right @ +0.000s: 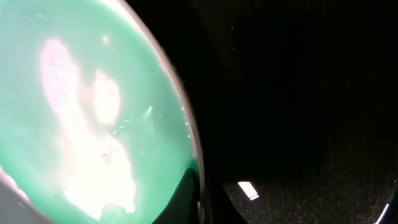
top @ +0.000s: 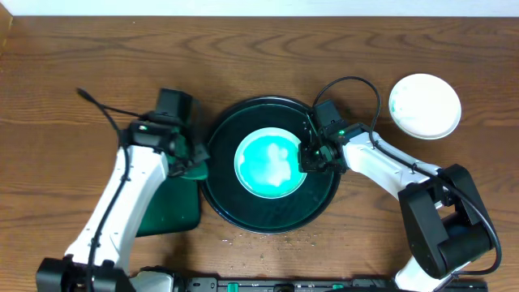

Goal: Clean dirty plates on tray and stack at the side
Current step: 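Return the sponge with the left gripper to the green tray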

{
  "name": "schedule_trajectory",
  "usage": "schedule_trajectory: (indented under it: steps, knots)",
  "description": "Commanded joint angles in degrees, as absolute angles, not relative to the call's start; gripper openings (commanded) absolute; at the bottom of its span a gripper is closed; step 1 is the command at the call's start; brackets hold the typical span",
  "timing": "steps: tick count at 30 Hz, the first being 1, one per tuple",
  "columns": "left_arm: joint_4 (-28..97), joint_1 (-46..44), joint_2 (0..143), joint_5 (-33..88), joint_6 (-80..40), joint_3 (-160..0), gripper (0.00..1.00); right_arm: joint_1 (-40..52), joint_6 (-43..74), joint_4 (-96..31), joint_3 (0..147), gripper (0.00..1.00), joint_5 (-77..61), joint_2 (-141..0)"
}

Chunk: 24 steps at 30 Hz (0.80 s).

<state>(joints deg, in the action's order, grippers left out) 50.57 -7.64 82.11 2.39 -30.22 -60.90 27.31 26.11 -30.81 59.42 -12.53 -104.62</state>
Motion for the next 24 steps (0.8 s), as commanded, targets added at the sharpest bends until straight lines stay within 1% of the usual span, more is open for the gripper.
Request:
schedule_trajectory:
  steps: [1,4,6,11,12,14,16,19,24]
  knots:
    - [49.5,-1.8,85.3,-0.6,-30.7,-62.5,0.07,29.2,25.6,-32.4,58.0,0.01,-14.0,-107.0]
    - [49.0,1.8,88.1,-0.5,-30.7,-62.5,0.06,29.2,25.7,-32.5,58.0,0.01,-14.1,-107.0]
    - [49.1,4.3,91.1,-0.5,-30.7,-62.5,0.07,29.2,25.6,-32.5,58.0,0.01,-14.7,-107.0]
    - [49.5,5.8,96.4,-0.4,-30.5,-62.5,0.07,29.2,25.6,-32.4,58.0,0.01,-14.9,-107.0]
    - [49.4,5.8,97.0,-0.2,-30.5,-62.5,0.11,29.2,25.6,-32.5,58.0,0.01,-15.0,-107.0]
    - [49.4,5.7,97.5,1.0,-30.3,-62.5,0.40,29.2,25.6,-32.5,58.0,0.01,-15.1,-107.0]
    - [49.2,5.7,97.5,1.5,-30.3,-62.5,0.58,29.2,25.6,-32.5,58.0,0.01,-15.1,-107.0]
    - [49.0,5.7,97.2,1.5,-30.2,-62.5,0.64,29.2,25.6,-32.3,58.0,0.01,-15.1,-107.0]
    - [49.0,5.7,94.8,6.0,-28.5,-62.5,0.66,29.2,25.6,-31.8,58.1,0.01,-15.2,-107.0]
